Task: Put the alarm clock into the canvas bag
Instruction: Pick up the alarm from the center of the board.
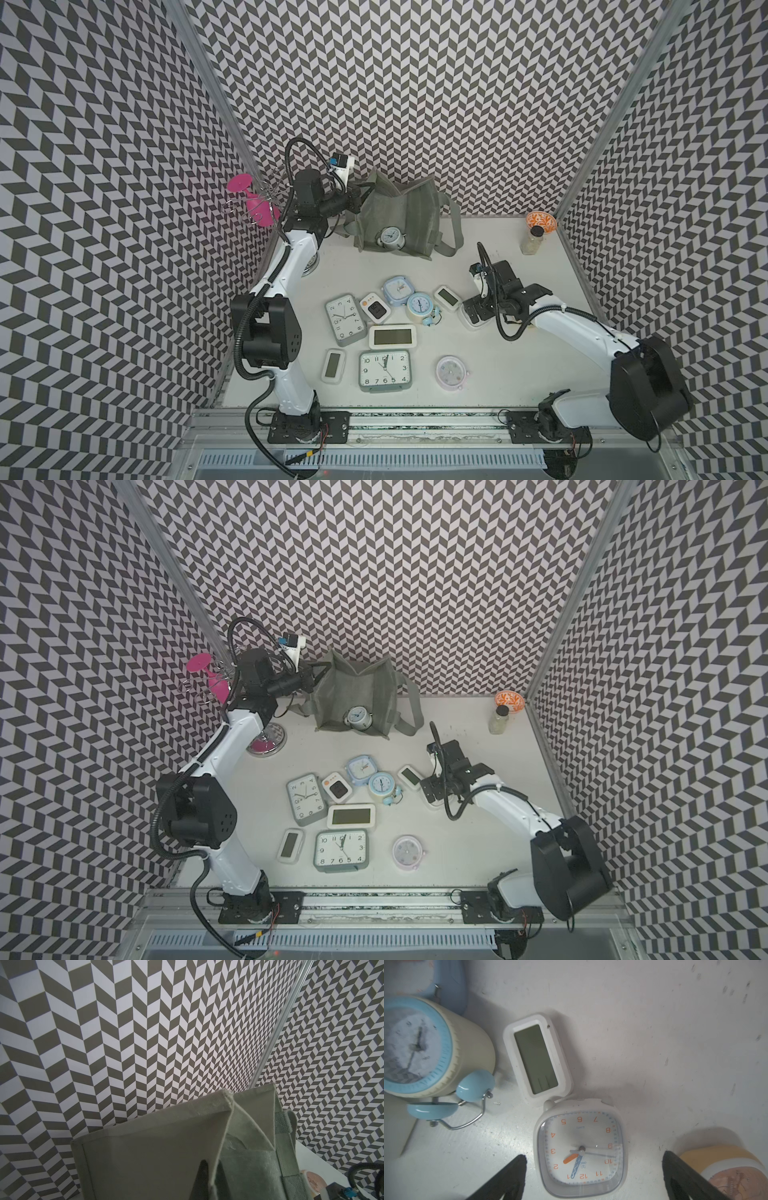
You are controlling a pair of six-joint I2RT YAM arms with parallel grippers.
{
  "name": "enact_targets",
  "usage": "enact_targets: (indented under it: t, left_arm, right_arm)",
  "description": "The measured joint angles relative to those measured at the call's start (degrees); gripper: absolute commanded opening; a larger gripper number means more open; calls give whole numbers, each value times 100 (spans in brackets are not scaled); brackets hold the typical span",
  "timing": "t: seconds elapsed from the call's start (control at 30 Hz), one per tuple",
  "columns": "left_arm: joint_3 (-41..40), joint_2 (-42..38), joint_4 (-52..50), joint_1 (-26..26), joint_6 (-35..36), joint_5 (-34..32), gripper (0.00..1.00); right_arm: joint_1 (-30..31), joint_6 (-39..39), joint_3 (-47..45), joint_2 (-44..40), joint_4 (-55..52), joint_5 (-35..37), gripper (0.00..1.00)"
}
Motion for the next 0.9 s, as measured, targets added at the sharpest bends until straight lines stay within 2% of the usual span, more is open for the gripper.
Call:
enact_targets:
  t: [0.37,0.67,0.9]
  left_arm:
    - [-74,0,186,87,-127,179,0]
    - [-140,0,254,127,-153,210,0]
    - [-140,0,271,127,-173,223,0]
  right_arm:
    - [-15,-219,313,682,-168,-319,99]
    - [-26,-240,323,920,-238,-387,100]
    - [-26,-236,361,1091,-267,-372,78]
